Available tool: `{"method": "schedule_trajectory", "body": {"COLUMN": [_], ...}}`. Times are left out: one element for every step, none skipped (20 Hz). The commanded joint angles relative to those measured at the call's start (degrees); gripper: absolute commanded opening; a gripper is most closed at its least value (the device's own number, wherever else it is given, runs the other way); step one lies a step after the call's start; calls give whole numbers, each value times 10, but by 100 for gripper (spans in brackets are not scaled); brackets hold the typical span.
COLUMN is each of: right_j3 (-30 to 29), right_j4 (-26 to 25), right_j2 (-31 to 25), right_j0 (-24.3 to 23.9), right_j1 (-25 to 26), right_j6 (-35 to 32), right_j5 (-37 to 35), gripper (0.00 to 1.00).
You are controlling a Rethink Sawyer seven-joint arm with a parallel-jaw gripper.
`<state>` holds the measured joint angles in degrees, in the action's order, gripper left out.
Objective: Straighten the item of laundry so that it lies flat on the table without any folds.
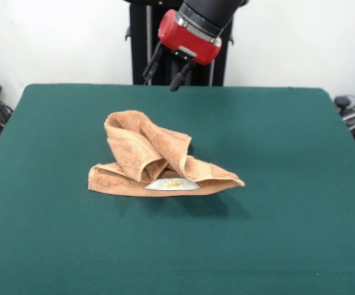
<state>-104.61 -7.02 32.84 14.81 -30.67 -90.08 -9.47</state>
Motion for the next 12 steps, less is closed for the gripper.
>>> {"method": "schedule_trajectory", "body": {"right_j3": [35,37,40,43,46,47,51,52,53,56,58,62], "right_j4": [43,48,53,58,63,67,70,75,78,83,87,90], "right_j2": [6,11,17,21,24,26,29,31,35,41,45,49], "right_j0": [43,50,60,66,71,75,80,85,90,98,104,110], "right_j1": [48,49,52,54,56,58,60,62,64,67,69,72], "right_j6": [-140,-144,-148,-149,-150,-151,-151,-154,-156,-159,-162,-164], "right_j5": [-72,-79,-86,-95,-103,-106,-114,-118,-122,-128,-134,-142], "gripper": [100,100,100,100,100,100,100,100,100,100,100,100]}}
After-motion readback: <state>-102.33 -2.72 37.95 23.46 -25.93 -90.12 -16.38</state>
